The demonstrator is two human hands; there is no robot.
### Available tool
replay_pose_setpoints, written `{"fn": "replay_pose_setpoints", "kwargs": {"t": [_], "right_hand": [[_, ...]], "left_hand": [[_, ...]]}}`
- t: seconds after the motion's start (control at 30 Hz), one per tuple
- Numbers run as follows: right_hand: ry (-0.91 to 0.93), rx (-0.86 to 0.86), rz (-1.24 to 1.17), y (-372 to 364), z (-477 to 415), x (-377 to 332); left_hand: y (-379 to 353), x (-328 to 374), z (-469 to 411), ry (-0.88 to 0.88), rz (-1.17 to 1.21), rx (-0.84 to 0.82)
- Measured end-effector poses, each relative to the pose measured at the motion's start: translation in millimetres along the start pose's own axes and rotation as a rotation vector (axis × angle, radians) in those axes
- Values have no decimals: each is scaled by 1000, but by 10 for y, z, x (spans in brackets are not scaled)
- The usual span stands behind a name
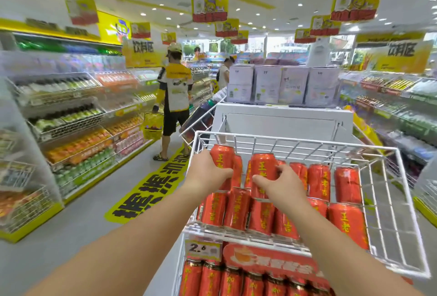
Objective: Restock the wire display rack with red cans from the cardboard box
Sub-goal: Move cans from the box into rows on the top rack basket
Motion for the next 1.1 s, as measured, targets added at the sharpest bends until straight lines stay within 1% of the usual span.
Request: {"fn": "replay_pose_setpoints", "kwargs": {"t": [0.17,0.27,0.37,0.43,0.53,0.7,0.83,0.97,1.03,1.1], "right_hand": [[-53,-29,-28,-417,-565,88],[-63,-45,0,-680,-689,170],[-87,-71,23,-888,-726,241],[-60,-66,82,-968,-736,234],[-24,-53,140,-1019,-696,206],[44,-51,144,-996,-645,180],[60,-126,220,-1024,-624,166],[61,-187,323,-1030,-599,102],[57,-225,380,-1012,-534,92],[118,-211,437,-940,-457,58]], "left_hand": [[-392,-151,-405,2,-70,13],[-551,-269,-531,17,-108,38],[-721,-396,-571,21,-114,25],[-787,-493,-593,26,-129,21],[-789,-620,-625,32,-175,9],[-788,-745,-550,7,-220,-65],[-785,-717,-489,3,-217,-48],[-776,-647,-371,10,-271,-95],[-749,-632,-300,-21,-310,-132],[-676,-576,-211,-117,-407,-152]]}}
Point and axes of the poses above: each hand's wrist, its own z-axis away from the middle knuckle, its own y-axis out of the back of the hand, x = y × z, the point moved 8 cm from there along -z, towards the middle knuckle, and after that the axes turned 10 degrees about x, right-handed, at the moved point
